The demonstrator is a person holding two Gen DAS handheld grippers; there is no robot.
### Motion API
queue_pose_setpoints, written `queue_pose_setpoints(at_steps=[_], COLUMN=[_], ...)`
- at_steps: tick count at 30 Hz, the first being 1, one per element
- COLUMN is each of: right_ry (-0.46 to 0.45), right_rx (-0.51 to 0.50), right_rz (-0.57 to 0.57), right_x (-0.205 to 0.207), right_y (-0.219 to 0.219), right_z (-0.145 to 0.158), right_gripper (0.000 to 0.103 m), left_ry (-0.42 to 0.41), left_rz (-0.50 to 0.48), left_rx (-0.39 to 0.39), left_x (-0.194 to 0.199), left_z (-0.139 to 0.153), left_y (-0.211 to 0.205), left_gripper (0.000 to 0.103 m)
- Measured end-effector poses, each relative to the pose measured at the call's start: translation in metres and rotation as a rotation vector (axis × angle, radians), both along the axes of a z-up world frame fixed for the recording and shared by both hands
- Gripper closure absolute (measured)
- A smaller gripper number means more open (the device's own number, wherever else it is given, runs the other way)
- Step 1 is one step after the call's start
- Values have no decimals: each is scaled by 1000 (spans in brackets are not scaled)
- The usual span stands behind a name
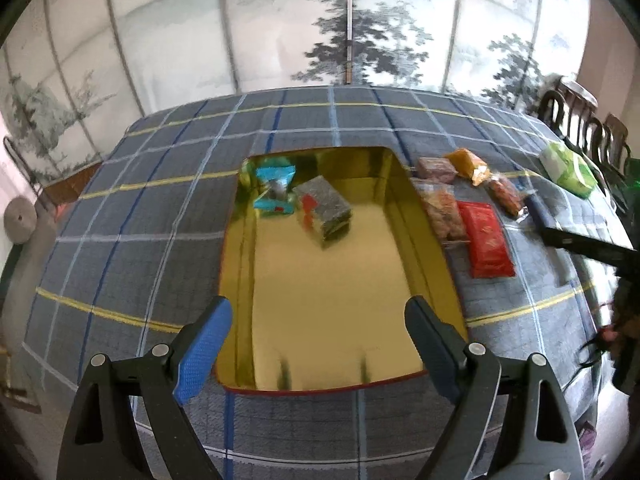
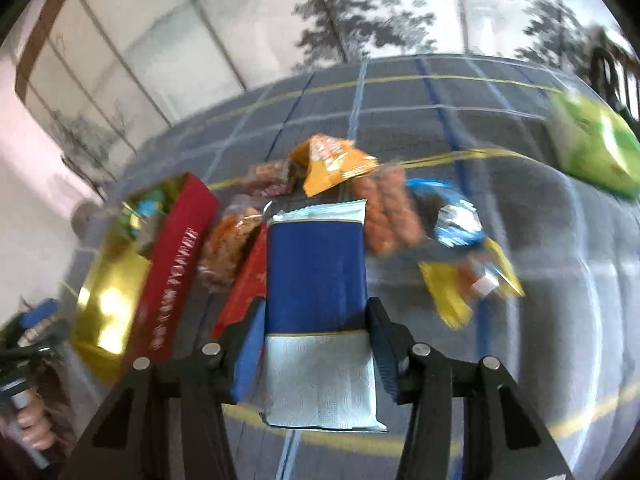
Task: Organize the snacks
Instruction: 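Grasp the blue-and-white box with the right gripper and lift it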
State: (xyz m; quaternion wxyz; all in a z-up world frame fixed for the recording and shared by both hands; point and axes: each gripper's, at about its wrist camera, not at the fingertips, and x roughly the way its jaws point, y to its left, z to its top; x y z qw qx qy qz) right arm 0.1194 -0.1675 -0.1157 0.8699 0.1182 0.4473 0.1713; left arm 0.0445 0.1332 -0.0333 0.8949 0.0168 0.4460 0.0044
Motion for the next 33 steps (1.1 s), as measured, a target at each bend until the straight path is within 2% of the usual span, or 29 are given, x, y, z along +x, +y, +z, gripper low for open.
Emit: queue_pose_setpoints(at_steps=[2,5,10,14,17,22,26,29,30,33], right_ry=[-22,-38,-34,-33,-27,-25,-52,-68,-74,-92], right_rx=[24,-7,-63,-125,-146,-116,-130,-112,-107,-93], right_rz=[-71,-194,-383,-464,-491,-509,-501,-502,-502,-505], right_x=[-22,-43,-52,-49,-45,-42,-38,-36,-36,-39], right_y=[-33,-87,-168,-207,-219,-230,-228,-230,-230,-230], right_z=[9,14,8,-5,-17,-33,-39,-40,-41,-42], right_gripper=[53,53,53,53,53,53,53,53,53,52], left_ry=[-3,10,58,74,81,84,89,122,131,196], left_rz=[-44,-136,-306,-419,-528,-687,-802,-853,-859,-886], left_rx=[1,-32,-108,-129,-160,-117,-36,-11,-9,-20], left_x=[-1,1,15,35,54,81,97,107,111,119], left_z=[1,4,7,7,4,-3,-18,-30,-33,-43], left_y=[-13,-39,-97,-148,-186,-243,-279,-293,-293,-298], left_gripper=[18,18,18,18,18,18,19,30,37,39])
